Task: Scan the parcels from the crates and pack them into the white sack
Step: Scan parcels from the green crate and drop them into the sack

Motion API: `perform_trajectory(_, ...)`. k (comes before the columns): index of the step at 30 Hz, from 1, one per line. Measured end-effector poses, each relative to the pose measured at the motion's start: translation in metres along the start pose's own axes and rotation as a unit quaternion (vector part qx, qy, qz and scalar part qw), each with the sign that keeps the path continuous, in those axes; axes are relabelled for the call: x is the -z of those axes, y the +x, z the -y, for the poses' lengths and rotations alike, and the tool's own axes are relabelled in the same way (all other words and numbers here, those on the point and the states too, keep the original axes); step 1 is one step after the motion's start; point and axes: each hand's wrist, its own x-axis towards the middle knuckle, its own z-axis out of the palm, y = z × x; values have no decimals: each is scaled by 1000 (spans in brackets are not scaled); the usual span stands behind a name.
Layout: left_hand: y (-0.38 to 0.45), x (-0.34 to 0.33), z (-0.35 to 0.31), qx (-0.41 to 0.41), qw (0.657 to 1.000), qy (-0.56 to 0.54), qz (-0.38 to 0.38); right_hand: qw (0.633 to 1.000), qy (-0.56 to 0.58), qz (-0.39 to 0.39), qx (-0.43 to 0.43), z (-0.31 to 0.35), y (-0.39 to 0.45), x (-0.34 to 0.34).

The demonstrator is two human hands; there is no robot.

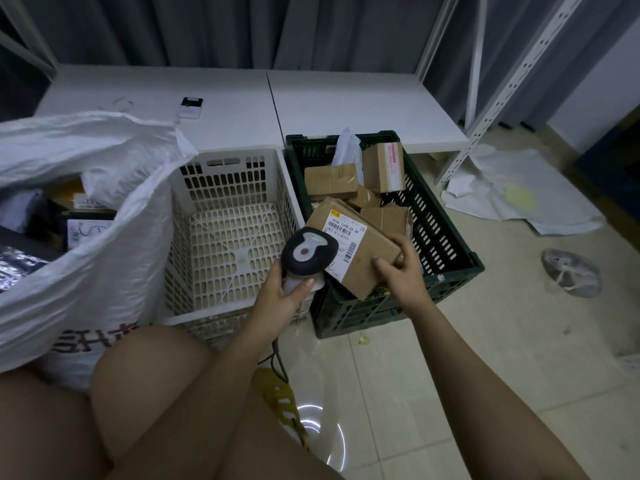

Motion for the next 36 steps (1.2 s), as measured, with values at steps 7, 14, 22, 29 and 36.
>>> perform_trajectory(7, -3, -2, -1, -15, 1000, 8, 13, 1000, 5, 12, 9, -6, 4, 0)
perform_trajectory(14, -5, -1, -3, -11, 1000, 17, 14, 1000, 12, 3, 18, -9, 5, 0)
perform_trajectory(22, -8, -3, -7, -3, 1000, 4, 17, 1000, 9, -6, 23, -11, 5, -2)
perform_trajectory(29, -7, -2, -5, -4, 1000, 3, 17, 1000, 9, -6, 18, -8, 3, -3)
perform_trajectory(36, -7, -1, -4, -6, 1000, 1, 22, 1000, 4, -7, 14, -6, 0, -3)
